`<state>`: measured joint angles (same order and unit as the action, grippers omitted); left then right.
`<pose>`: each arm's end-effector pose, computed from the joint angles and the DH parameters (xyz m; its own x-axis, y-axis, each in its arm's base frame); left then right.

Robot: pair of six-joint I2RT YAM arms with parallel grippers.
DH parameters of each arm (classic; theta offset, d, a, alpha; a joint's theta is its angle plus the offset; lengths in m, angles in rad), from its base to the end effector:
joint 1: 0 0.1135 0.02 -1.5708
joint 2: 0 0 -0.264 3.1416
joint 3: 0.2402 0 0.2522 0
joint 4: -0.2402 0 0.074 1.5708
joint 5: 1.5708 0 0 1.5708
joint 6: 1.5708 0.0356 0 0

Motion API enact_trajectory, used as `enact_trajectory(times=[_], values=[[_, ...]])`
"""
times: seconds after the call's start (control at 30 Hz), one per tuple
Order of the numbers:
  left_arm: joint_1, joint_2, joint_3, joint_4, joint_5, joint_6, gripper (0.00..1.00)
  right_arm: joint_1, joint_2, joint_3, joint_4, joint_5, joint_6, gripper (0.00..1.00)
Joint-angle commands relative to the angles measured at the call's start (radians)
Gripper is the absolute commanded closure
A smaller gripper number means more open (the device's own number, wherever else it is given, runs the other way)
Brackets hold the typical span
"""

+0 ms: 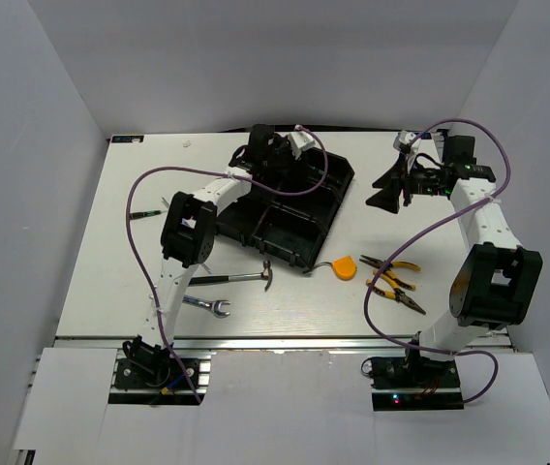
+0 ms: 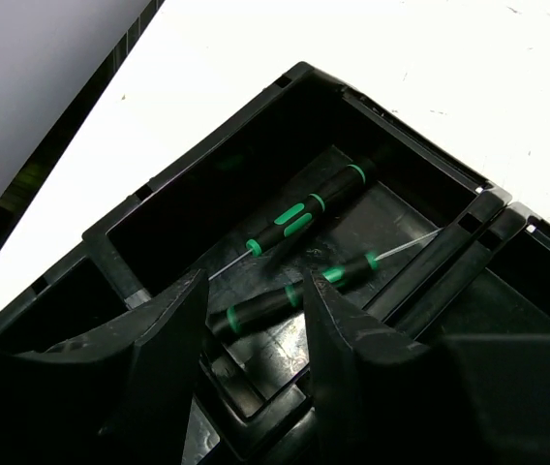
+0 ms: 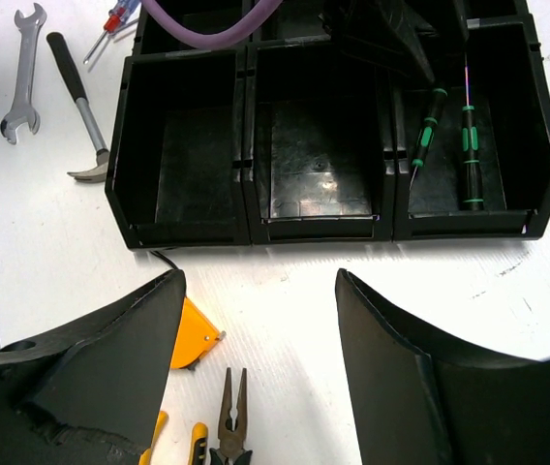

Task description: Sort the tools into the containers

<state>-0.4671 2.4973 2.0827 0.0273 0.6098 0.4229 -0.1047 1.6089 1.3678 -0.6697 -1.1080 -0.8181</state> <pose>0.5042 -0.2771 0.1893 0.0383 0.3575 -0.9331 0.9068 0.3799 0.1828 0.3389 -0.0036 0.3061 -0.1729 -0.3095 -0.9351 -0.9145 0.4030 0.0358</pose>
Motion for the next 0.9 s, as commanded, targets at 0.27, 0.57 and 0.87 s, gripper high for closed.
enact_trajectory(times=[0.27,0.57,0.87], values=[[-0.002,-0.176,-0.009,0.048,-0.085,-0.156,0.39,-0.006,-0.044,-0.009,0.002,-0.026,-0.013,0.3],[0.137,-0.632,-0.48,0.02,-0.355,-0.634,0.04,-0.004,-0.064,-0.053,-0.033,0.014,-0.07,0.26],[0.636,-0.971,-0.915,-0.358,-0.436,-1.277,0.02,0.033,-0.076,-0.131,0.042,0.149,0.005,0.25]])
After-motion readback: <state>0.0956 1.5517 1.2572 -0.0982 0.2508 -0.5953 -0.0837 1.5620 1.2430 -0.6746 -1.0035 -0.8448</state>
